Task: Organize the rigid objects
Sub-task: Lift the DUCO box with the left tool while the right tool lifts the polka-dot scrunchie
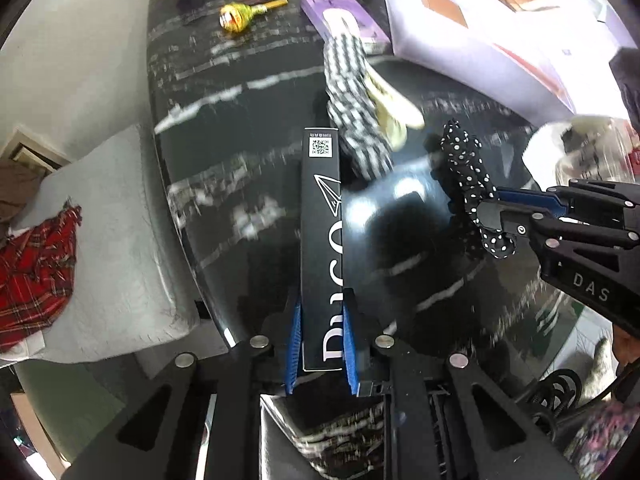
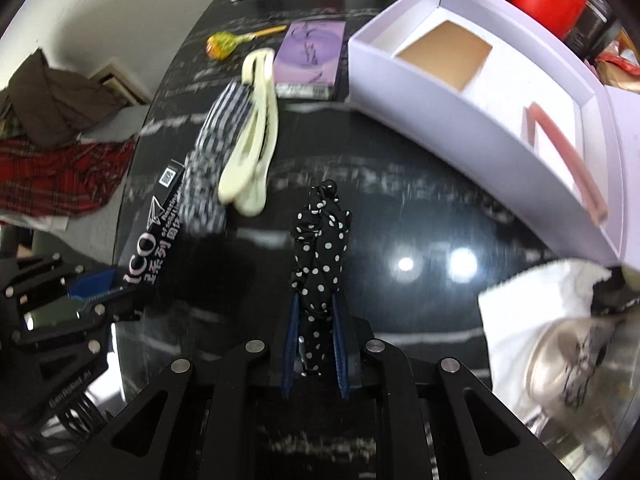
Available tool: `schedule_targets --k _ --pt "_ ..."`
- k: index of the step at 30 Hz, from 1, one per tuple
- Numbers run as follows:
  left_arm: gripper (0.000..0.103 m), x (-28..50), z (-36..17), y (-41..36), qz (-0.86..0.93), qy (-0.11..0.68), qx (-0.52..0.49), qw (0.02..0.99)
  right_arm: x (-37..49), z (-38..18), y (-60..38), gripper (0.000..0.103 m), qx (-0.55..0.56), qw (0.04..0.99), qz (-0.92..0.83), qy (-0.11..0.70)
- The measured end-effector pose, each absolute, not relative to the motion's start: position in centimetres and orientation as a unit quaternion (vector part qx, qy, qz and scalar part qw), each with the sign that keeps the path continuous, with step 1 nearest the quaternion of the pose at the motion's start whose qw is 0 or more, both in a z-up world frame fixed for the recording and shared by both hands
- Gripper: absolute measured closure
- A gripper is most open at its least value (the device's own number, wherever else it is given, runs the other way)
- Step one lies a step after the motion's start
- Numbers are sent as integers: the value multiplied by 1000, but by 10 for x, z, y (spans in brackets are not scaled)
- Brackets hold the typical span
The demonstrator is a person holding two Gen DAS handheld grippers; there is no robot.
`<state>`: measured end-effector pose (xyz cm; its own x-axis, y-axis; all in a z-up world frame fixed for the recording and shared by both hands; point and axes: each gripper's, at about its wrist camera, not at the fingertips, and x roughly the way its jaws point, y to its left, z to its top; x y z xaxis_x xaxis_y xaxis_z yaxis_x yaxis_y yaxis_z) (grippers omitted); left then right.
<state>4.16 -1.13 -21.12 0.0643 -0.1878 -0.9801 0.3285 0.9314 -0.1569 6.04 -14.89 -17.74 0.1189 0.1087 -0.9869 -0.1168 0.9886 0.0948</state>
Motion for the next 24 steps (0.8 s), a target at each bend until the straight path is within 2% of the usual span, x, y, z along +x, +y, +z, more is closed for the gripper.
schedule_targets --k 8,10,12,24 --pt "84 45 -210 -19 -190 654 69 729 38 -175 -145 85 -5 740 87 667" --pt "84 48 -209 -24 -191 652 80 729 40 -175 -146 76 -7 740 88 666" --pt "84 51 -208 -27 -193 650 80 730 40 -174 -145 72 -8 743 88 664" --pt "84 65 -208 -36 -184 627 90 752 51 -182 -133 71 -29 746 77 661"
